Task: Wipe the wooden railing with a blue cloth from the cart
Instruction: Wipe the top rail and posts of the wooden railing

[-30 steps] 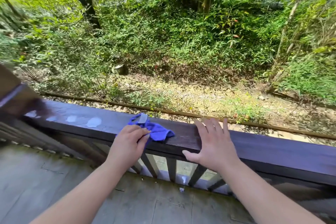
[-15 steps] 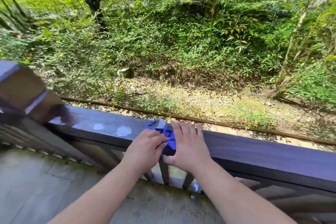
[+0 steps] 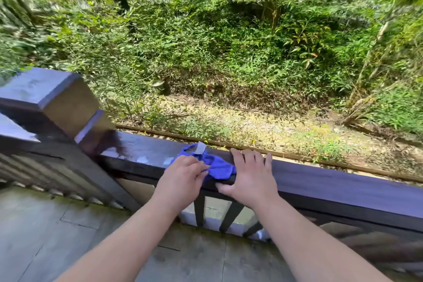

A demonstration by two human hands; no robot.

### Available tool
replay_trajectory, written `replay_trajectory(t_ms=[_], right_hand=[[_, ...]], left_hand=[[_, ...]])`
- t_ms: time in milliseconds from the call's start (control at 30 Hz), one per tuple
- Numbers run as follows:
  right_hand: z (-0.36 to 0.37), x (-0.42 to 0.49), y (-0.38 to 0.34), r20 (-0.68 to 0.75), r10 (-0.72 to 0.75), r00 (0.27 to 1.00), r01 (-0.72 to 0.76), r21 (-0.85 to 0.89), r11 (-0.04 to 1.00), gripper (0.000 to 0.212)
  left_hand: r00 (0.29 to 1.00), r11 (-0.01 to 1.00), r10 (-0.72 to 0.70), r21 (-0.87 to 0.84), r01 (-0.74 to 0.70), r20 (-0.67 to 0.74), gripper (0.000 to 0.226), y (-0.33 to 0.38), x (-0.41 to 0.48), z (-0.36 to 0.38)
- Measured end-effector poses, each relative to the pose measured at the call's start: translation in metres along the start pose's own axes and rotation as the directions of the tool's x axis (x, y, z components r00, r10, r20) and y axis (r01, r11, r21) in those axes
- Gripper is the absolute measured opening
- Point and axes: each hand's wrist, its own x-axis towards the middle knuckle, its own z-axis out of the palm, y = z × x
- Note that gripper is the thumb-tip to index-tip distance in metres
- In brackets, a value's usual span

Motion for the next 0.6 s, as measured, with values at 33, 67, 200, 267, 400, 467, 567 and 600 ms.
replay_trajectory(t_ms=[33,67,200,267,400,467,567,600], right_hand=[[0.000,0.001,-0.002,0.005,0.007,1.000,-0.007,-0.012,1.000,0.112],[0.000,0.002,-0.003,0.001,0.009,1.000,-0.009,-0.022,1.000,0.111],[0.002,0.003,-0.001,-0.031,0.005,1.000,-0.006,-0.028,1.000,0.107],[0.003,0.004,-0.002,-0.037,0.007,0.999,-0.008,-0.035,0.999,0.107],[0.003,0.002,-0.003,-0.046,0.011,0.999,-0.012,-0.024,1.000,0.106],[0.004,0.002,-0.002,-0.042,0.007,0.999,-0.008,-0.020,1.000,0.107],[0.003,0.002,-0.001,-0.021,0.001,1.000,-0.002,-0.030,1.000,0.108],[0.002,0.002,-0.001,-0.018,-0.001,1.000,0.000,-0.036,0.999,0.108]], left_hand=[[1.000,1.000,-0.007,0.000,0.007,-0.005,0.015,-0.008,-0.001,-0.004],[1.000,1.000,-0.017,-0.001,0.017,-0.007,0.014,-0.016,-0.003,-0.008],[0.999,1.000,-0.022,0.007,0.023,-0.025,0.013,-0.037,-0.005,-0.019],[0.999,1.000,-0.031,0.004,0.031,-0.025,0.013,-0.037,-0.006,-0.020],[0.998,0.999,-0.054,0.003,0.054,-0.012,0.016,-0.034,-0.006,-0.019],[0.998,0.998,-0.058,0.002,0.058,-0.018,0.015,-0.032,-0.006,-0.019],[0.997,0.997,-0.073,0.006,0.074,-0.023,0.014,-0.028,-0.005,-0.020],[0.996,0.997,-0.081,0.012,0.081,-0.021,0.014,-0.026,-0.005,-0.021]])
